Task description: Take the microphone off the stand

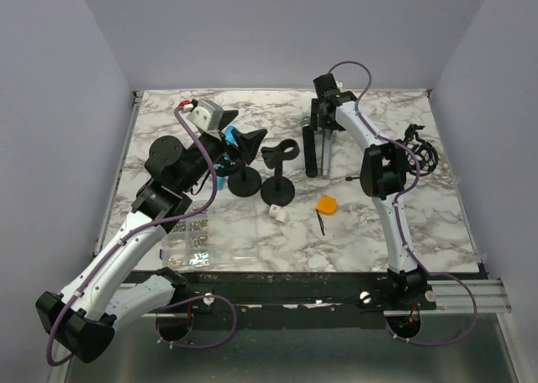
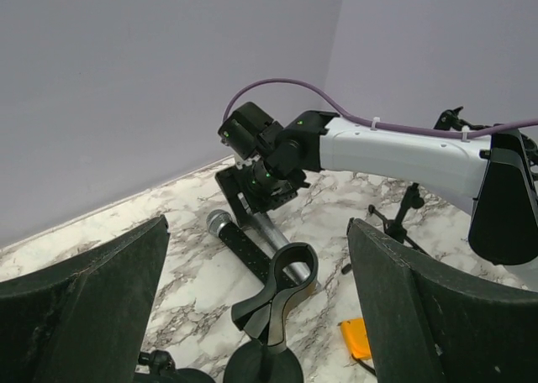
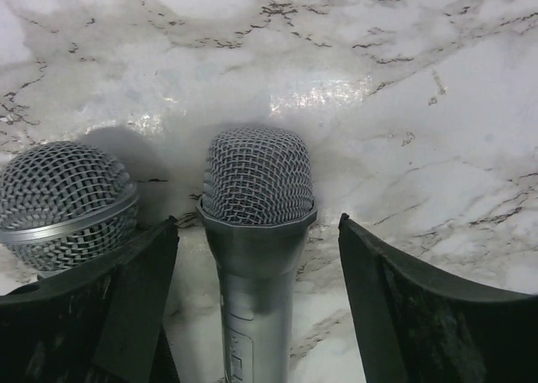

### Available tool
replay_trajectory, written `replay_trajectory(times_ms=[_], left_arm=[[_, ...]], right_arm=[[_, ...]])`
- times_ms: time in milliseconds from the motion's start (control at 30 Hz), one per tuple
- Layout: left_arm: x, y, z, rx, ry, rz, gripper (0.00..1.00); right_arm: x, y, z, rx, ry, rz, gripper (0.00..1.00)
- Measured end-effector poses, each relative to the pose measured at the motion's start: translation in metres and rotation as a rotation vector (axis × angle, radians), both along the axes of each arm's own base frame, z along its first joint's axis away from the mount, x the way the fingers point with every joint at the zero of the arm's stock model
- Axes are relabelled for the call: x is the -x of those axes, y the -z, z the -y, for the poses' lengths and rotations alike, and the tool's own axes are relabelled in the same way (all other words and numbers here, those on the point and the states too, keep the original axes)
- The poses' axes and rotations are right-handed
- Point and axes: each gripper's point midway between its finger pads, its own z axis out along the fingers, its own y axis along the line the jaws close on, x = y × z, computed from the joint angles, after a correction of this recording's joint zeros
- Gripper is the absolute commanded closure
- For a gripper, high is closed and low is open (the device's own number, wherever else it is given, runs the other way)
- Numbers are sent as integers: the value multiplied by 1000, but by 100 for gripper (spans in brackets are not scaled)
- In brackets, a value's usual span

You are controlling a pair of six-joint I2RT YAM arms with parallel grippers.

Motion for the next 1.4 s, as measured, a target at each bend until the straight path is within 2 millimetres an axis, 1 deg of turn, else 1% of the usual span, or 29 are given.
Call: replay_trajectory(times_ms=[100, 200, 267, 333, 400, 467, 500, 533, 600, 633, 700, 767, 833, 900, 967, 1167, 1267, 1333, 1400], left_arm=[[0, 0, -1, 5, 0, -5, 14], [0, 0, -1, 9, 1, -7, 14], [0, 0, -1, 11, 3, -9, 14], [0, 0, 0, 13, 5, -11, 14], [0, 0, 0, 15, 6, -13, 14], [1, 0, 0, 17, 10, -15, 14], [1, 0, 1, 18, 12, -16, 14], [1, 0, 1, 19, 15, -18, 14], [1, 1, 2, 20, 19, -21, 14], [1, 1, 3, 20, 23, -23, 14], [1, 2, 3, 21, 27, -26, 14], [2, 2, 4, 22, 29, -27, 14], [2, 2, 4, 24, 33, -30, 14], [3, 2, 5, 27, 37, -33, 14], [3, 2, 6, 29, 41, -35, 14], [5, 2, 8, 35, 62, -41, 14], [6, 3, 10, 38, 68, -47, 14], [6, 3, 10, 39, 71, -50, 14], [6, 4, 11, 38, 74, -52, 14]], right_arm=[[-1, -5, -1, -4, -1, 5, 9], [-4, -19, -3, -15, -2, 26, 5], [-4, -33, -3, -25, -4, 40, 5], [-1, -51, -3, -34, -7, 57, 5], [3, -78, -4, -54, -9, 88, 5], [10, -118, -4, -85, -13, 141, 5], [15, -135, -3, -99, -15, 163, 5], [23, -155, -3, -120, -21, 189, 5], [47, -199, 0, -162, -38, 244, 5], [57, -217, 1, -182, -45, 272, 5], [82, -252, 3, -230, -67, 334, 5], [110, -281, 6, -273, -92, 387, 5], [136, -301, 11, -305, -111, 431, 5], [160, -311, 18, -316, -116, 460, 5], [182, -315, 27, -314, -111, 477, 5], [236, -312, 65, -246, -44, 540, 6], [256, -319, 91, -189, 41, 598, 7], [263, -327, 110, -146, 126, 641, 9], [270, -330, 129, -94, 208, 667, 11]])
